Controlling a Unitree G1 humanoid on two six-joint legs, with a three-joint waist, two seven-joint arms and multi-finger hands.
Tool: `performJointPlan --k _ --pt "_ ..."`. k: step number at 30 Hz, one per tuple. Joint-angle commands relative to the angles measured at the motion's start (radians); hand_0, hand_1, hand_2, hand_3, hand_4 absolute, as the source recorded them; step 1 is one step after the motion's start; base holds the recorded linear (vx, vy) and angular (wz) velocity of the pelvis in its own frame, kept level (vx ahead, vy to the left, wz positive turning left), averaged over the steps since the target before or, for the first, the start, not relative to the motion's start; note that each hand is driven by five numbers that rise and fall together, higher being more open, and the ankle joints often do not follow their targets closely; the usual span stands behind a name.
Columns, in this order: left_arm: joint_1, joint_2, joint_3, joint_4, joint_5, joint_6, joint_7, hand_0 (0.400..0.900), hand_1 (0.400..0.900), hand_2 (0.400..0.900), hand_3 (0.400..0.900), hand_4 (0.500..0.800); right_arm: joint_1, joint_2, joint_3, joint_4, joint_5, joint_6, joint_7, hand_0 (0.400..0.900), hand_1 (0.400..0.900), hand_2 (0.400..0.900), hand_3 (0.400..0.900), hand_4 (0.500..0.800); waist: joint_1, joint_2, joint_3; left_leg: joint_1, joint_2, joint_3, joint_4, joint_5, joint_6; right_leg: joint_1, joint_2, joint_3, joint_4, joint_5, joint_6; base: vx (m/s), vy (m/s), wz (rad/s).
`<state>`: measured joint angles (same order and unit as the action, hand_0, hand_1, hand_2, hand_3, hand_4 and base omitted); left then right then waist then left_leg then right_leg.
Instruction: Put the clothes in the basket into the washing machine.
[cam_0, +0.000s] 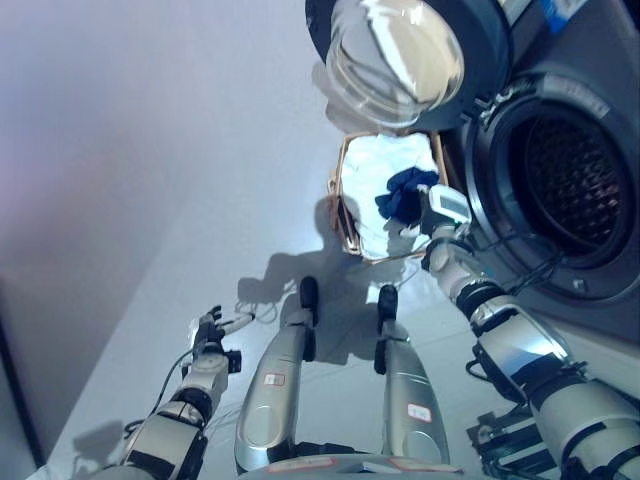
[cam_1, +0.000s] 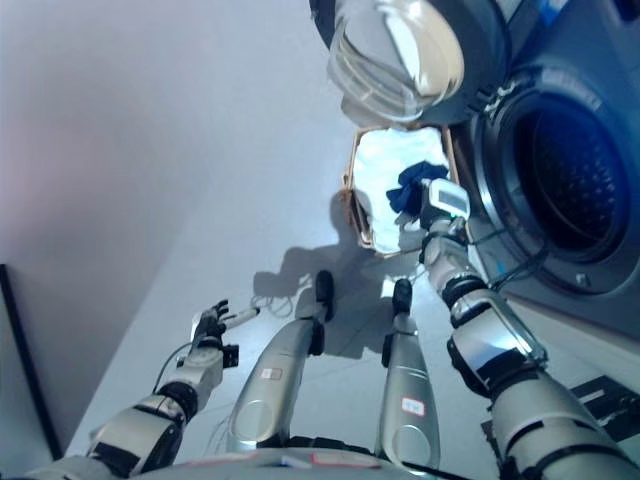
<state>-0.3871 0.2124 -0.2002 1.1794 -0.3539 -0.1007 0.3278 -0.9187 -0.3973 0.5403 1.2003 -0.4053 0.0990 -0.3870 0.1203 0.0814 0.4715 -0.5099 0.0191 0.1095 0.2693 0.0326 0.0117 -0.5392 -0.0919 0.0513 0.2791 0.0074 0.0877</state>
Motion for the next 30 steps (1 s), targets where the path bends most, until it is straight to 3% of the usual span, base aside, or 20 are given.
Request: performJointPlan --k 1,13,22,30 --pt "0.001 0.035 0.014 0.007 -0.065 -0.039 0.059 0.9 0.9 0.9 0.9 0.8 -0.087 -0.064 0.044 -0.028 -0.074 0.008 -0.089 0.9 0.9 0.9 0.9 0.8 -0.018 0.04 -0.024 -0.131 0.034 -0.121 -0.038 0.128 -0.123 -0.006 0.012 0.011 0.217 -0.141 0.004 -0.02 -0.079 0.03" --pt "-0.011 0.021 0.003 -0.022 -0.121 -0.077 0.093 0.9 0.9 0.9 0.9 0.8 -0.299 -0.142 0.063 0.033 -0.089 0.043 -0.214 0.9 0.9 0.9 0.9 0.8 0.003 0.098 -0.003 -0.322 0.02 -0.142 0.078 0.128 -0.144 -0.232 0.006 0.02 0.448 -0.216 -0.002 0.0 -0.067 0.09" --pt "-0.024 0.02 -0.016 -0.055 -0.15 -0.092 0.097 0.9 0.9 0.9 0.9 0.8 -0.388 -0.191 0.078 0.069 -0.017 0.026 -0.193 0.9 0.9 0.9 0.9 0.8 0.023 0.084 0.007 -0.456 0.001 -0.173 0.184 0.104 -0.15 -0.35 -0.009 -0.009 0.571 -0.259 -0.002 0.02 -0.033 0.18" --pt "-0.017 0.022 -0.021 -0.046 -0.179 -0.094 0.098 0.9 0.9 0.9 0.9 0.8 -0.426 -0.187 0.083 0.093 0.042 0.009 -0.179 0.9 0.9 0.9 0.9 0.8 0.034 0.07 0.0 -0.599 -0.03 -0.173 0.369 0.022 -0.147 -0.5 -0.031 -0.003 0.736 -0.321 0.001 0.02 0.012 0.05"
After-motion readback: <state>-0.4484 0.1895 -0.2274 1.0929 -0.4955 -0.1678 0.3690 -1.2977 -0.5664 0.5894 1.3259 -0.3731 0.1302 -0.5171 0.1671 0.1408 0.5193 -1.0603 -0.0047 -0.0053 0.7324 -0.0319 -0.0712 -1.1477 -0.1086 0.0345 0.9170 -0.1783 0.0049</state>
